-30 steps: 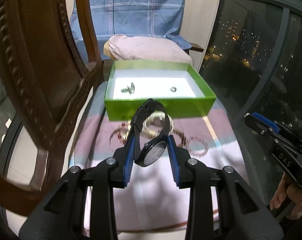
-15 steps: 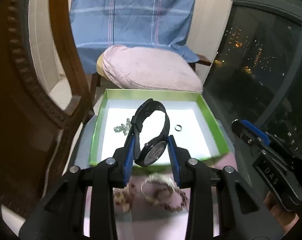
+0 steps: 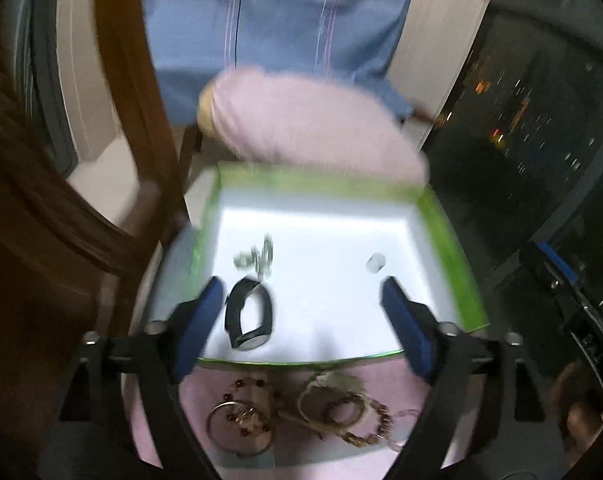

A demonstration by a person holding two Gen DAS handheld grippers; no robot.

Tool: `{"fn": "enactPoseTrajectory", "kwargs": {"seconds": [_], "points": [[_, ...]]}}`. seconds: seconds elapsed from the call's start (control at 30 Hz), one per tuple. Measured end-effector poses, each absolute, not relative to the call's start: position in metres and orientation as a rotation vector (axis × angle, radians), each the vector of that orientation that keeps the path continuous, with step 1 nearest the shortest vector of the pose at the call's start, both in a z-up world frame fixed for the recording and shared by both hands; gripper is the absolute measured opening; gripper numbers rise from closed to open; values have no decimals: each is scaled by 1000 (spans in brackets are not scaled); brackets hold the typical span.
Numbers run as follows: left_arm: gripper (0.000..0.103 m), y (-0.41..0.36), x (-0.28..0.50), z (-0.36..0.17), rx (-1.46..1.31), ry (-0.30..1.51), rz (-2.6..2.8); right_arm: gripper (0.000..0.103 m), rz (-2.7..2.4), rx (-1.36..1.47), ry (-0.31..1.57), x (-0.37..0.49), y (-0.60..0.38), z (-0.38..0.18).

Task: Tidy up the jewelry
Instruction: 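Lower watch and ring into the green box and open both grippers, then withdraw both grippers from the green box back over the jewelry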

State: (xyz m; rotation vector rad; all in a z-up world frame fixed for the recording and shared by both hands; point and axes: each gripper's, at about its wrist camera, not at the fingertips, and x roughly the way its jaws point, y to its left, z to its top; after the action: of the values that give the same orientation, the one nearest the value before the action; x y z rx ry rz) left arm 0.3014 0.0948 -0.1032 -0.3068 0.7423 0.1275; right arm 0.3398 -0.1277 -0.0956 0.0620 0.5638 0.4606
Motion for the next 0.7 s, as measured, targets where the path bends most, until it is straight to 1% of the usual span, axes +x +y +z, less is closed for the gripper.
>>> {"fn": "enactPoseTrajectory", "kwargs": {"seconds": [0.03,0.07,0.1,0.2,0.3,0.5,0.6,0.7], "points": [[94,98,283,-86,-305,689,135,63,456,80,528,332,-139,-87],[98,100,270,-76,-299,654,137,66,453,105,478,319,-157,-75],[99,101,254,-67,-285,619,137,71,451,115,454,312,-167,-70],[99,94,209,-61,-199,578,157,80,423,132,403,285,-195,-63],[99,89,178,-78,-171,585,211,81,424,132,428,264,-208,-67],[99,67,126,-110,-179,621,205,81,467,16,475,212,-207,-86],[99,63,111,-127,-211,647,188,81,483,26,520,192,-209,-101],[99,54,113,-138,-170,680,180,81,501,33,567,182,-203,-112]]}}
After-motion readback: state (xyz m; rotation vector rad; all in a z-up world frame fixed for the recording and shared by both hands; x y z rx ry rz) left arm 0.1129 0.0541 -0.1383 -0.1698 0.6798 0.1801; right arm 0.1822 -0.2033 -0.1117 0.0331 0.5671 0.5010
